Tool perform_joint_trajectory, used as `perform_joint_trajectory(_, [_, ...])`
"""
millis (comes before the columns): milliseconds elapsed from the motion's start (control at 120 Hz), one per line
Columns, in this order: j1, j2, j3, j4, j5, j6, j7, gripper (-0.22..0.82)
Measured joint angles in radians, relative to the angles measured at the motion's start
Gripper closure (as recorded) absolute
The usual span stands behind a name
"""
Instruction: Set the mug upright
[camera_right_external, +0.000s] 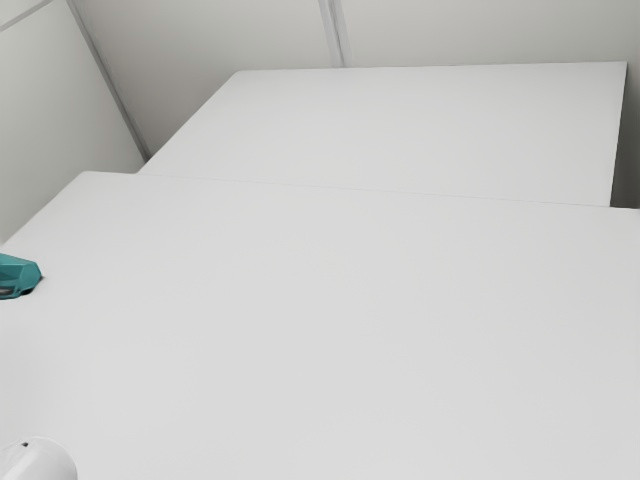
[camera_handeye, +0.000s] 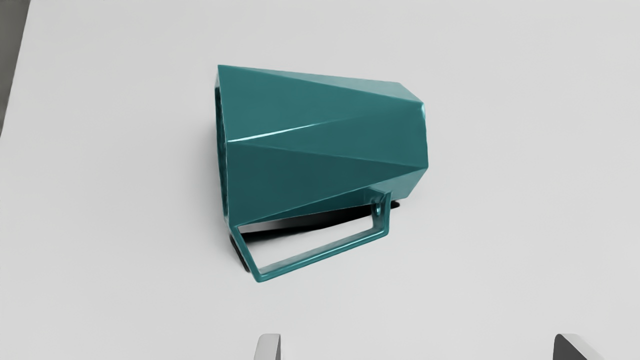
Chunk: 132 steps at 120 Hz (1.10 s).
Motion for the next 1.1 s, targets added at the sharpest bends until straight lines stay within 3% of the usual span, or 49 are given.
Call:
perform_joint_trajectory(183, [-0.013,0.090,0.002,0.084,-0.006,0.000,0.076,0.01])
perform_joint_trajectory(308, [-0.047,0.124,0.048,0.116,-0.038,0.015,0.116,0.01])
perform_joint_trajectory(542, [-0.068,0.158,0.070,0.143,-0.153,0.051,0.169,0.01])
perform_joint_trajectory(1100, [-0.107,0.313,0.073,0.310,-0.277,0.056,0.203,0.01])
